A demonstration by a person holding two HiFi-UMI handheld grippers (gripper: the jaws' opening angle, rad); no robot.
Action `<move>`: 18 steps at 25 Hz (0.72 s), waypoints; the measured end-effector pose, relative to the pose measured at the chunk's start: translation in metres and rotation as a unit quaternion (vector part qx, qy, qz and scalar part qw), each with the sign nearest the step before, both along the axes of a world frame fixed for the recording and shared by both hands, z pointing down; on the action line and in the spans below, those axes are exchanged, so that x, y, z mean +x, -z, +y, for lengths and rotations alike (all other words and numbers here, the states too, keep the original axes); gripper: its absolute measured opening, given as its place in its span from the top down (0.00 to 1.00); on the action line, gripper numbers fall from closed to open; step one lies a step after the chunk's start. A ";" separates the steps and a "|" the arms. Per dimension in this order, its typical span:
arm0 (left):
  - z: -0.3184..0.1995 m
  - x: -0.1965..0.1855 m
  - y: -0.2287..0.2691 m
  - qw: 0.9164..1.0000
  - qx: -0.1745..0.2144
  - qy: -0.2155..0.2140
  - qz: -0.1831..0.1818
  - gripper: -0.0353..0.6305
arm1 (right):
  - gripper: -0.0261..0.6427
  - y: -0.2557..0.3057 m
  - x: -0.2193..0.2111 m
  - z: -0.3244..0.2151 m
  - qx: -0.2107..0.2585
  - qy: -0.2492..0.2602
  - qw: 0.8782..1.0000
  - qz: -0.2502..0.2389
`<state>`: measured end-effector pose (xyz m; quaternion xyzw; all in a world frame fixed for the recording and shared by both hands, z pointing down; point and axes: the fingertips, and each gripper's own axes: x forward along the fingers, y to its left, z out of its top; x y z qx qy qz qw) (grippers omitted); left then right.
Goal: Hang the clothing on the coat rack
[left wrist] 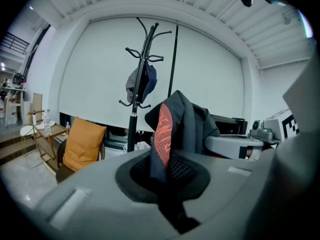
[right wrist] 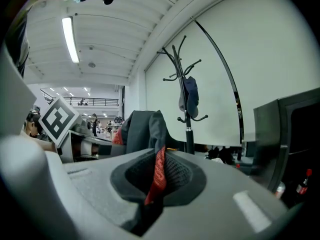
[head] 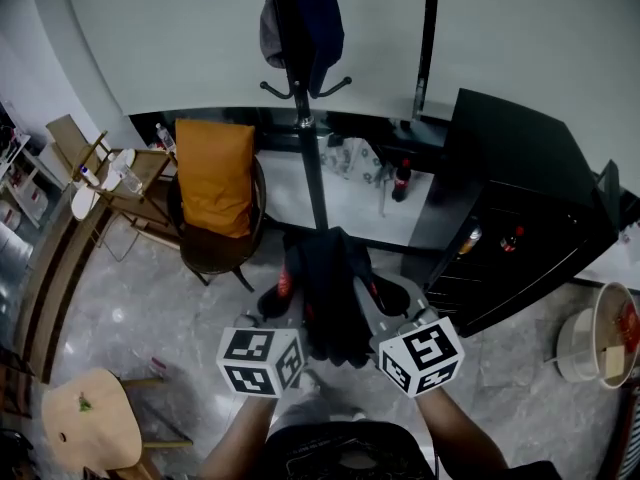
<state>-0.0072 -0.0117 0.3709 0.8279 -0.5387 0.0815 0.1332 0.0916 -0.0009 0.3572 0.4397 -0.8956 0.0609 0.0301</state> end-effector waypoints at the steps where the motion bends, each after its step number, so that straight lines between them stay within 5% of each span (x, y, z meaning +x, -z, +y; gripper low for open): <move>1: -0.006 -0.003 0.001 1.000 0.001 -0.003 0.002 0.91 | 0.92 0.001 -0.003 -0.005 0.001 -0.003 1.000 0.001; 18: -0.087 -0.066 0.024 0.998 0.025 -0.054 0.014 0.91 | 0.92 0.024 -0.068 -0.079 0.023 -0.060 0.998 0.020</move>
